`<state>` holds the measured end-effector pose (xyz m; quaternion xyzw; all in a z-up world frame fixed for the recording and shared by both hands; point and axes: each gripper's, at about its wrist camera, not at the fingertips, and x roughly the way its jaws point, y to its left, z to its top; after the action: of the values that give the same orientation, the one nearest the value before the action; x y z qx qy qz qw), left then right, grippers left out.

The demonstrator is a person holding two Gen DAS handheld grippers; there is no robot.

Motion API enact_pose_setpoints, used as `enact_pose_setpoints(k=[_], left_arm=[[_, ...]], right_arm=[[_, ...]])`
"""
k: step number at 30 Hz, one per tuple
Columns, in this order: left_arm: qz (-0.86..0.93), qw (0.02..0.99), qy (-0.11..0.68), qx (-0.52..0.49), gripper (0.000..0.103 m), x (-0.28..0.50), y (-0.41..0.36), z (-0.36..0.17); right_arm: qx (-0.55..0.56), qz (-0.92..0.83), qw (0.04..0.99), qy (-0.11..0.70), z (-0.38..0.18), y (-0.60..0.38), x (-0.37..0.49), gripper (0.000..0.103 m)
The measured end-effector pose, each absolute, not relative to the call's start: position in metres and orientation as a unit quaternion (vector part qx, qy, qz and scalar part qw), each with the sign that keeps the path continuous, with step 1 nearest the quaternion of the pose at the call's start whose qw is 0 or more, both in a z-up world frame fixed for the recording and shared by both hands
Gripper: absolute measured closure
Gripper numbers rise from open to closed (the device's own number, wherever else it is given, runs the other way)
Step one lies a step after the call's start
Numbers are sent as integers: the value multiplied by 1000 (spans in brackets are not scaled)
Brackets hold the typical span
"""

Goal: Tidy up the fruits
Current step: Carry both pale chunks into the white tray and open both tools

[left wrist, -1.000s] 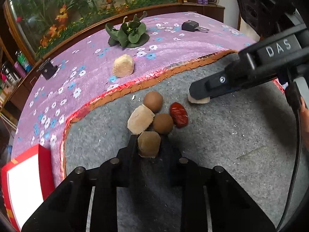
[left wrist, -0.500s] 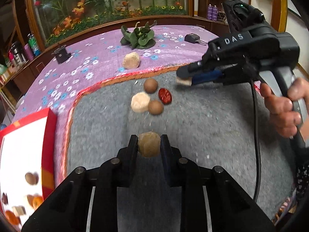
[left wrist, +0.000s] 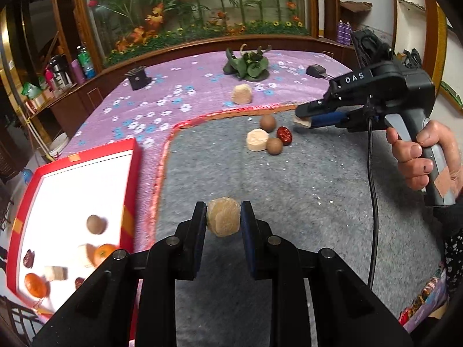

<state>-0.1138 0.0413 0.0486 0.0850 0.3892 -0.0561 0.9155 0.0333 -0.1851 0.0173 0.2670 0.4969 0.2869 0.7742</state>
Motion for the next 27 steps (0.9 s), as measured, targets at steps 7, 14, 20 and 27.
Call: enact_pose_setpoints(k=[7,14,20,27], left_arm=[[-35,927,367,69,82,-129,62,65],[-11,936,349,55,82,-137,83,80],[20,945,325,36,82,-144,109,98],[67,950,304,27,82,-160,144,111]], right_arm=[[274,284,784,480,19,-190,32,77],[281,282,785,474,20,-192,30,77],[294,311,777,461,27,-184,24,77],[292,385,744,461,46,-126,0,77]])
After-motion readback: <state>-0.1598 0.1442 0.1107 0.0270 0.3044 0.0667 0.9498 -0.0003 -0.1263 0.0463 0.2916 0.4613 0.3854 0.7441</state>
